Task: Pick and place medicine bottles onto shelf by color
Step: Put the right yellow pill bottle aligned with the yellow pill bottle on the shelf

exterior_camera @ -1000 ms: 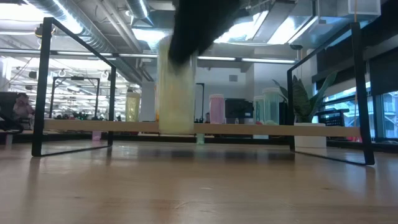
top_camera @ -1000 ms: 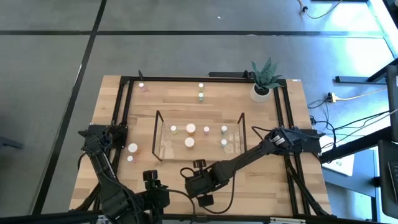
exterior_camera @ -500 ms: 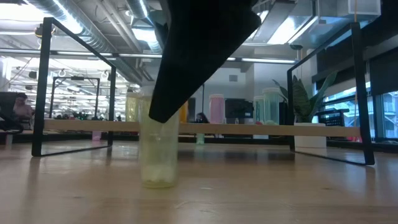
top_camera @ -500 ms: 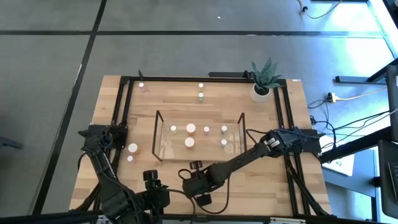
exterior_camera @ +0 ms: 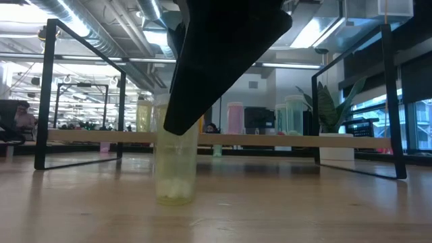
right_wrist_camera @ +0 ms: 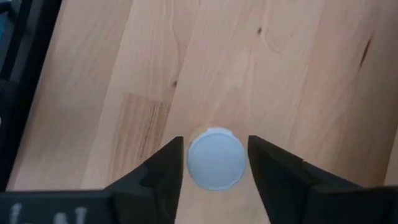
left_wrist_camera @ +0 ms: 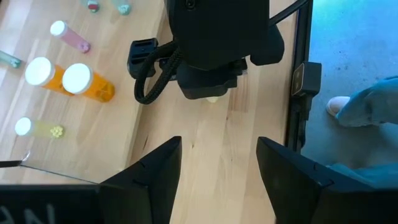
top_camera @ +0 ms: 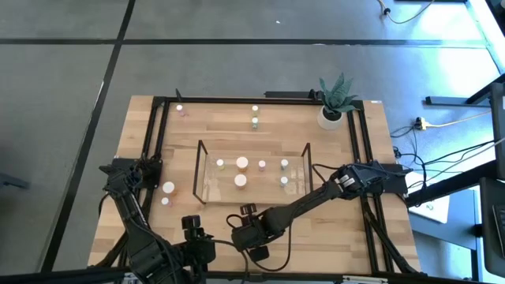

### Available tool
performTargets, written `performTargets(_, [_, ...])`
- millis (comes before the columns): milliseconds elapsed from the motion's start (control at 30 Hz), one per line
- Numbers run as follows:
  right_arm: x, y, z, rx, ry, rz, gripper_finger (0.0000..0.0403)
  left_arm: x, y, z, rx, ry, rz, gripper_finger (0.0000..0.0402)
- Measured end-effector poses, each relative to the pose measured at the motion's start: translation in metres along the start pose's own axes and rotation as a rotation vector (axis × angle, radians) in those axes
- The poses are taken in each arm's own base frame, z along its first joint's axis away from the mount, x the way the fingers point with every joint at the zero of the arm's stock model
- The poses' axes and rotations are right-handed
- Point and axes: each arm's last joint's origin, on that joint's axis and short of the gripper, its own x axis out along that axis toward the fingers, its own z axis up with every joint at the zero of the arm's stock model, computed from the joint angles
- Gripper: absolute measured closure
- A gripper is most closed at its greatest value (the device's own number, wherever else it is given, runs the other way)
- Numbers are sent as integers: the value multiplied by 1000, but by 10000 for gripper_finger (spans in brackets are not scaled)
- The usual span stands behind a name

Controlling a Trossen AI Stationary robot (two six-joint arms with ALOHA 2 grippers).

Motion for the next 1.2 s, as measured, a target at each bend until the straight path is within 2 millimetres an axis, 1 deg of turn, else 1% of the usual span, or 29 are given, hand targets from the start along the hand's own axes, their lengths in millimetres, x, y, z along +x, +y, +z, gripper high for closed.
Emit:
performTargets(133, [0, -2, 0, 6, 4, 0, 194, 0, 0, 0, 0, 0, 0, 200])
performTargets(267, [-4, -3, 1, 2, 21, -6, 188, 0, 0, 0, 0, 0, 0, 200])
performTargets(367, [-12, -3, 1, 2, 41, -9, 187, 0, 0, 0, -3, 1, -1, 200])
performTargets(533, [-33, 3, 7, -13, 32, -9, 186, -2, -2, -3, -5, 0, -7, 200])
performTargets(700, [-59, 15, 12, -40, 28, 0, 186, -5, -3, -5, -43, -1, -13, 200])
performTargets(867, [-91, 25, 14, -62, 12, -65, 186, -8, -6, -9, -71, -22, -11, 200])
performTargets(967, [-110, 33, 7, -70, 0, -96, 186, -4, -7, -14, -71, -32, 12, 200])
performTargets(1200, [-171, 53, -10, -72, -90, -176, 186, 16, -10, -23, -67, -25, 78, 200])
